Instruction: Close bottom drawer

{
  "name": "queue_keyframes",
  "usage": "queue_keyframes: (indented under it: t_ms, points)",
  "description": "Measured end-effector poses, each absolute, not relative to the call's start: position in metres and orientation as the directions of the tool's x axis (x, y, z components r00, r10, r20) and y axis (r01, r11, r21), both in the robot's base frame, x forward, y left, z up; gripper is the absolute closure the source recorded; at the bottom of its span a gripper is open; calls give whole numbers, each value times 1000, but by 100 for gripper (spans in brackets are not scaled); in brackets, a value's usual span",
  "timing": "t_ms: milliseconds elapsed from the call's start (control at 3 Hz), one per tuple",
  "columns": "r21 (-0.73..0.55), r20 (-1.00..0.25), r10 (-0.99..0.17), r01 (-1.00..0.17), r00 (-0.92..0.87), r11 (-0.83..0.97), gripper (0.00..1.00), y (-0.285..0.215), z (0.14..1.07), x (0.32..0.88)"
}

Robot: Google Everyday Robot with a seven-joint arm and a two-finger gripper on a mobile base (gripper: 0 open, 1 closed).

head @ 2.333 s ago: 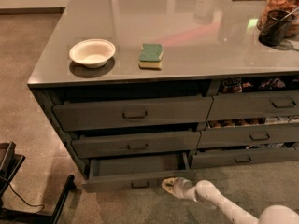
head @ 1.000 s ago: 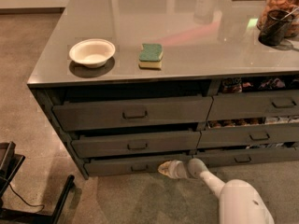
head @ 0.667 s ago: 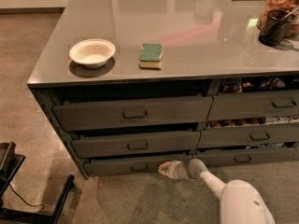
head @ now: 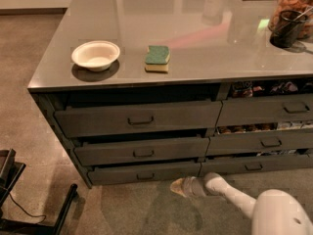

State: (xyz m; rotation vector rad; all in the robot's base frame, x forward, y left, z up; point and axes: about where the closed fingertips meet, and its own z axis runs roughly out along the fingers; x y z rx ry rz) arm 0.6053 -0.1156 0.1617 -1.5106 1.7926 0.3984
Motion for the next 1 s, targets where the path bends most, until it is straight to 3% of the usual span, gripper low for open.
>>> queue_keyframes:
  t_ms: [333,1000]
  points:
    - [-197,-686,-720,-927,-103,320,100,-149,200,579]
    - [-155,-696,-711,-947,-98,282,58,-124,201,551]
